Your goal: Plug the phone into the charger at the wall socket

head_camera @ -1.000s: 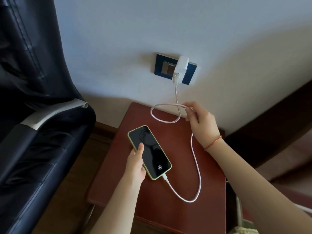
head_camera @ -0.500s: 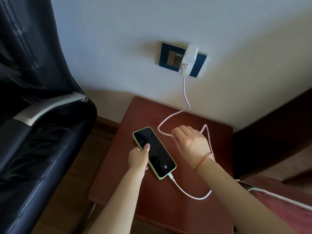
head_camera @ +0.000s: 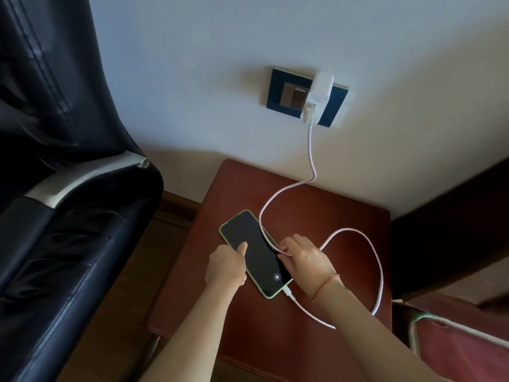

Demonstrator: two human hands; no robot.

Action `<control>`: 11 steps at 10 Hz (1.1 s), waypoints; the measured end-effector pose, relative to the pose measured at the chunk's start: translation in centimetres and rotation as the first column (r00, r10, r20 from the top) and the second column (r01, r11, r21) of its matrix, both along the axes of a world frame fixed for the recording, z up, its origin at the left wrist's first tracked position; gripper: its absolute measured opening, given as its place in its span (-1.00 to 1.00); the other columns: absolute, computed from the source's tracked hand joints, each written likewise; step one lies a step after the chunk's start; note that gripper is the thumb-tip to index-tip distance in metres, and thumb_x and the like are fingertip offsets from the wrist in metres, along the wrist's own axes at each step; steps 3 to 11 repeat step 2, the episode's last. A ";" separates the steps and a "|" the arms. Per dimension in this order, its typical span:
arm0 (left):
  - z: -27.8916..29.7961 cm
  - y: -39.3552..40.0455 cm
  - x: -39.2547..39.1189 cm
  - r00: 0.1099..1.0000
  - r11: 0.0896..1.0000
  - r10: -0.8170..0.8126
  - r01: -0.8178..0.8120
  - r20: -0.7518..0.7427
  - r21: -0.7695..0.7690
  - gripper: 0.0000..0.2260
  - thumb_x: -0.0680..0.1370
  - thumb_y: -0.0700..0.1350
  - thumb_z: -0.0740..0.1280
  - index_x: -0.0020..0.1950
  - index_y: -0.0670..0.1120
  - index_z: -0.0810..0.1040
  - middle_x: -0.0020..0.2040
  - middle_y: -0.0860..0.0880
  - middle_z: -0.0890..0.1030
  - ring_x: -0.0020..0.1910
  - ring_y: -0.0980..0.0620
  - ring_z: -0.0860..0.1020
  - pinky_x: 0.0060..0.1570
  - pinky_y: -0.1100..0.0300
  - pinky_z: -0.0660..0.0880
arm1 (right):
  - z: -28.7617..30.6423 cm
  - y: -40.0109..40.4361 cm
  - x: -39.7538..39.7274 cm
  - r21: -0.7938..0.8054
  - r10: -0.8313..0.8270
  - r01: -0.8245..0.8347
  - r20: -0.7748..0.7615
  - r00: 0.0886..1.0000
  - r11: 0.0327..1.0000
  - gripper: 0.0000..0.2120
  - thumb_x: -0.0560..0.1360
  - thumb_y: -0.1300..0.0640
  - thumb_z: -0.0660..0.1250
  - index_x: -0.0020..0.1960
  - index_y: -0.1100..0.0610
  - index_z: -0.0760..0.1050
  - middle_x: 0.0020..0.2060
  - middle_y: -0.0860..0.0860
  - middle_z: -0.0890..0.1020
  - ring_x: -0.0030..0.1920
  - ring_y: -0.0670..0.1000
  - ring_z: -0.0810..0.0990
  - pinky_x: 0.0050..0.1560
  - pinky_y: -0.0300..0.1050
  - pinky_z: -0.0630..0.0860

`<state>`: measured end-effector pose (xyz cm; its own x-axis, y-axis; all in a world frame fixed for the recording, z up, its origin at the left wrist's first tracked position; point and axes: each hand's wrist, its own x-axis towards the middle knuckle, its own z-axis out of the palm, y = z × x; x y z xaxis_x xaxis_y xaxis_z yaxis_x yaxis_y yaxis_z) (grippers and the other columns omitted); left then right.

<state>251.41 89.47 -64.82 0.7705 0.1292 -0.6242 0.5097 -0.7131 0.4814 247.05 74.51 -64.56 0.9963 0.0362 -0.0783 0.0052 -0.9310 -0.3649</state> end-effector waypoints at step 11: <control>0.8 -0.2 0.4 0.994 0.999 -0.046 0.045 0.098 0.010 -0.63 0.57 0.08 0.13 -0.14 -0.20 0.52 -0.22 -0.14 0.65 -0.26 -0.07 0.64 -0.25 0.11 0.54 | 1.4 0.2 0.1 -0.002 0.054 -0.054 0.084 0.995 0.999 -0.77 0.49 0.17 0.30 0.11 0.21 0.53 -0.01 0.12 0.62 -0.01 0.18 0.57 0.09 -0.04 0.44</control>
